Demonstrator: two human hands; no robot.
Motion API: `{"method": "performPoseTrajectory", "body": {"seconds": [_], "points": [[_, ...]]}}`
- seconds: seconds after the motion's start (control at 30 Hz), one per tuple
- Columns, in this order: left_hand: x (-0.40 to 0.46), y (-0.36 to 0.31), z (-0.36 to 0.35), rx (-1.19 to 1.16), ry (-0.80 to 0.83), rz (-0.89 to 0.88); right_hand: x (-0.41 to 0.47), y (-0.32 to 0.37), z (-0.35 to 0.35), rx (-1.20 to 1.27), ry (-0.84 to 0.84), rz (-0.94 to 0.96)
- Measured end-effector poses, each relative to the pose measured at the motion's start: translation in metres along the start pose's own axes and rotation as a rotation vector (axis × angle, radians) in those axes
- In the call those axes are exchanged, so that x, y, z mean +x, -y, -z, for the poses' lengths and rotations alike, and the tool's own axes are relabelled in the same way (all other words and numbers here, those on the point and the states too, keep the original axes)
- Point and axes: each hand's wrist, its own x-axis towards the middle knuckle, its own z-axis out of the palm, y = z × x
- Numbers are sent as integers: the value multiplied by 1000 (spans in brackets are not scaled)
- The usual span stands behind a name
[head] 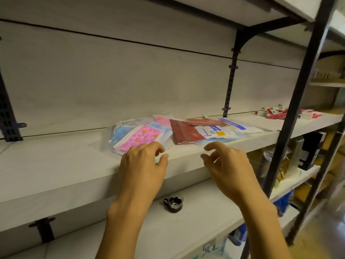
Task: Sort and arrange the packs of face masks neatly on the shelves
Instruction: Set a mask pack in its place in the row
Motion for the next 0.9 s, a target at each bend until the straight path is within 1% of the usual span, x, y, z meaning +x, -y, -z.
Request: {"method": "performPoseTrajectory", "body": {"seconds": [0.1,0.23,0.4,0.6,0.73,0.83,0.9], "points": [[13,-23,-26,36,-16,30,25,-37,7,16,44,42],[37,-49,-57,131,-27,55,63,-86,21,22,56,77],[65,-67,-86,263,-26,112,111,-125,23,50,78,147],[81,-67,-106,382,16,221,145,-145,7,81,108,235],[96,-68,-118,414,27,291,161,-152,4,118,89,240],[103,-68,-126,442,69,347,172,-151,2,113,94,248],[105,-66,-129,401,82,387,177,-150,1,106,95,261]]}}
